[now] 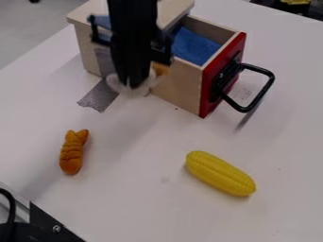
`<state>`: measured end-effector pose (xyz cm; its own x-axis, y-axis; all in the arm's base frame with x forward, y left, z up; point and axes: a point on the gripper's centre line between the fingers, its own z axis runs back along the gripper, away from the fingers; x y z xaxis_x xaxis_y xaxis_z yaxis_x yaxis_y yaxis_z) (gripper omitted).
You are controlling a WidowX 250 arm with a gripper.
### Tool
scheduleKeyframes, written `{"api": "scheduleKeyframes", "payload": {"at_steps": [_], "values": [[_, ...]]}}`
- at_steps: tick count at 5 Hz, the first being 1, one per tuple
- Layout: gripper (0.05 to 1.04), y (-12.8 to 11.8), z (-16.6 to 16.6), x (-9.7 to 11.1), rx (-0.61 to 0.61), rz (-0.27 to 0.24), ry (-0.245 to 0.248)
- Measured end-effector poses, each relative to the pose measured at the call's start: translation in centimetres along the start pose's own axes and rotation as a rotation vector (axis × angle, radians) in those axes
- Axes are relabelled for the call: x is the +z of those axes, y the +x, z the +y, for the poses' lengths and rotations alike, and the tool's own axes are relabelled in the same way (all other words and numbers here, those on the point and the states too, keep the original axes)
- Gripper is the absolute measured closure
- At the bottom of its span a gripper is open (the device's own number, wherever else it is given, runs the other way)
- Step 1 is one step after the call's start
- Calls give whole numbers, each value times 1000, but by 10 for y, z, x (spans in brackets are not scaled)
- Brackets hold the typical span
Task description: Pick up the dog stuffed toy then place it on the middle of the table
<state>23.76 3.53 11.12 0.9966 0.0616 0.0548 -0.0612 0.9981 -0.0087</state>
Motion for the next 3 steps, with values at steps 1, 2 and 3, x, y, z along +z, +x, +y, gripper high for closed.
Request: {"api": "scheduleKeyframes", "payload": {"at_steps": [1, 2, 3], "values": [[1004, -14, -5, -44, 2, 63, -3], [981, -18, -7, -65, 2, 108, -3], [801, -21, -11, -66, -10, 115, 4]]}}
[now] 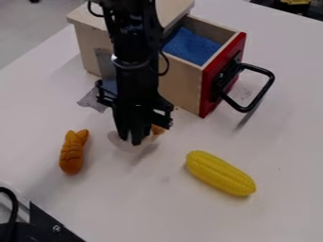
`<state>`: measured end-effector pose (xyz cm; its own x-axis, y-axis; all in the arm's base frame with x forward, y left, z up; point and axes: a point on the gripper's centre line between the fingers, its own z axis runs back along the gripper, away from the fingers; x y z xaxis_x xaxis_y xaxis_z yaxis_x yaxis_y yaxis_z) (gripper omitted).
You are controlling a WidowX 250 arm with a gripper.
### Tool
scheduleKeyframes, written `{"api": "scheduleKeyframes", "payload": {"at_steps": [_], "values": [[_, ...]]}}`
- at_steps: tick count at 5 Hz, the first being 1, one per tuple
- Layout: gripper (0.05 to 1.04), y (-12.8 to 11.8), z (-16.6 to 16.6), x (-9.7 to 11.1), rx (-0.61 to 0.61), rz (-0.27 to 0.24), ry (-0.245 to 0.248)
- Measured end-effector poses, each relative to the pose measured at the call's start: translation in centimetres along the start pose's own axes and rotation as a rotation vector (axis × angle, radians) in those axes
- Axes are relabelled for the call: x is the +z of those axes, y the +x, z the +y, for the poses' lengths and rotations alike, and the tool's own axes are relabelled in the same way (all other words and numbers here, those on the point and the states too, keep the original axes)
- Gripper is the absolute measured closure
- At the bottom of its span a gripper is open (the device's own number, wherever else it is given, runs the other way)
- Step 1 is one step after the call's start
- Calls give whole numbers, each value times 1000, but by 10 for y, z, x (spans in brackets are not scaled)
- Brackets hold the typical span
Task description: Pick up the dog stuffed toy then place it on the middle of the table
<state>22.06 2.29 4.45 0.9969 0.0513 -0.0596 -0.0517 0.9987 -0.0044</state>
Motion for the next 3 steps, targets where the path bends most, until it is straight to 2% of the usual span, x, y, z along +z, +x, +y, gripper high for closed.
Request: {"api": "scheduleKeyframes", "payload": {"at_steps": [1, 2, 3], "values": [[537, -6, -2, 23, -3, -38, 19], [202, -19, -3, 50, -9, -76, 22], [77, -28, 0, 67, -17, -108, 24]]}}
